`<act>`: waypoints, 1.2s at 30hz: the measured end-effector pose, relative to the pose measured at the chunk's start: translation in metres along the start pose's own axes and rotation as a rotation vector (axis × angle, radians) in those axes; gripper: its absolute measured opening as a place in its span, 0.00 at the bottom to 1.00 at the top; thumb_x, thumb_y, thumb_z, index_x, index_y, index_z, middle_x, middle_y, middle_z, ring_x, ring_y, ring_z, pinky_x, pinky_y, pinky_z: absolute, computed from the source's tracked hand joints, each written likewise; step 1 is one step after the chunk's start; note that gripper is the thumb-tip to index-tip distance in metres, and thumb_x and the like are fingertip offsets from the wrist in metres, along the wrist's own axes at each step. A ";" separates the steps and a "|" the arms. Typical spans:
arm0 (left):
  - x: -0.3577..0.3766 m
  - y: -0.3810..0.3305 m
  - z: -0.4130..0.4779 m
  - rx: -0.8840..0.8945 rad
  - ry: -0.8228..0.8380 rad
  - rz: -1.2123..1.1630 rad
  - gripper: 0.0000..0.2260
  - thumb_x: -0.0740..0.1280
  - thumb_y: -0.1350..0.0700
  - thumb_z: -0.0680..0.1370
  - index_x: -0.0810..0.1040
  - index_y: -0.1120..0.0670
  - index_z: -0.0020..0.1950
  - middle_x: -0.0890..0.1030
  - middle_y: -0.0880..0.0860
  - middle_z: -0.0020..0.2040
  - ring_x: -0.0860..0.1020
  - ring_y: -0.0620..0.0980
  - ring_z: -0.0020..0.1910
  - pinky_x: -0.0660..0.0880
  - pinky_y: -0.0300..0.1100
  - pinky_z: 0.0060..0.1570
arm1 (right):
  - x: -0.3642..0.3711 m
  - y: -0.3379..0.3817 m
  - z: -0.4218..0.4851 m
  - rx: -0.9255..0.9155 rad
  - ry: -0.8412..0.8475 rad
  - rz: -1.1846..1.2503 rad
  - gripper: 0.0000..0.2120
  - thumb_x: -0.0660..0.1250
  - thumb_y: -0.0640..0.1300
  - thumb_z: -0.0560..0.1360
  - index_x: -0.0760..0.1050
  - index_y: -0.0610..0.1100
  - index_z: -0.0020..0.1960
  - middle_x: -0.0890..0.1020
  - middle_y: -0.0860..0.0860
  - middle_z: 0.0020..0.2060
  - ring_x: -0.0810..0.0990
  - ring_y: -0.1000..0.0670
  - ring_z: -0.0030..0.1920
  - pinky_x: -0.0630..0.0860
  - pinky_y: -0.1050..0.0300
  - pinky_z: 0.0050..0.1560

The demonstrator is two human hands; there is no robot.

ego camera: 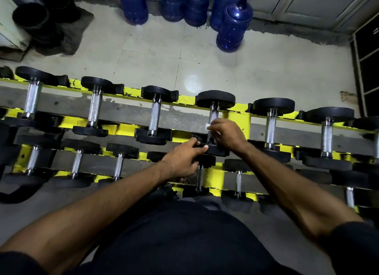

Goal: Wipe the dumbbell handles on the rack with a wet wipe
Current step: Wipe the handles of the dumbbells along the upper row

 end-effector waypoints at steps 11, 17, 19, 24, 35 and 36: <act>0.004 0.005 0.000 0.051 0.066 0.041 0.32 0.66 0.52 0.78 0.57 0.44 0.80 0.61 0.52 0.70 0.70 0.51 0.65 0.74 0.44 0.57 | 0.007 0.055 0.066 -0.132 0.573 -0.762 0.09 0.60 0.38 0.80 0.79 0.43 0.55 0.83 0.48 0.50 0.82 0.44 0.48 0.71 0.53 0.38; 0.003 0.007 0.002 0.040 0.047 0.010 0.29 0.66 0.53 0.78 0.61 0.44 0.78 0.64 0.51 0.68 0.71 0.50 0.63 0.77 0.47 0.56 | 0.005 0.058 0.055 -0.210 0.617 -0.633 0.06 0.66 0.40 0.77 0.79 0.40 0.52 0.82 0.44 0.48 0.80 0.43 0.50 0.72 0.51 0.38; 0.004 0.006 0.002 0.025 0.015 -0.013 0.28 0.66 0.54 0.78 0.64 0.44 0.77 0.66 0.51 0.66 0.73 0.50 0.61 0.78 0.47 0.55 | -0.007 0.041 0.056 -0.147 0.458 -0.555 0.06 0.66 0.36 0.76 0.80 0.38 0.51 0.82 0.43 0.49 0.77 0.41 0.53 0.72 0.51 0.40; 0.003 0.007 0.005 -0.087 -0.113 -0.110 0.22 0.66 0.57 0.77 0.75 0.45 0.70 0.70 0.47 0.57 0.74 0.45 0.49 0.75 0.39 0.49 | -0.007 0.006 0.007 -0.014 0.162 -0.127 0.01 0.70 0.38 0.73 0.80 0.39 0.44 0.79 0.43 0.43 0.79 0.41 0.44 0.70 0.55 0.37; 0.012 -0.001 -0.001 -0.246 -0.231 -0.189 0.21 0.69 0.56 0.76 0.77 0.48 0.70 0.72 0.46 0.60 0.69 0.38 0.47 0.74 0.37 0.53 | 0.048 -0.074 0.019 1.079 -0.087 1.453 0.16 0.56 0.26 0.76 0.76 0.42 0.50 0.77 0.46 0.40 0.73 0.52 0.36 0.76 0.56 0.38; 0.012 -0.002 -0.001 -0.248 -0.231 -0.186 0.21 0.69 0.56 0.76 0.77 0.49 0.70 0.72 0.46 0.60 0.69 0.38 0.47 0.74 0.37 0.53 | 0.053 -0.072 0.020 1.059 0.021 1.432 0.17 0.54 0.27 0.77 0.76 0.41 0.55 0.77 0.45 0.43 0.74 0.52 0.38 0.76 0.57 0.40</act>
Point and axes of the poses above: each hand's wrist, its own z-axis towards the middle knuckle, its own x-axis out of the palm, y = z × x, the point moved 7 cm from there along z, towards the middle knuckle
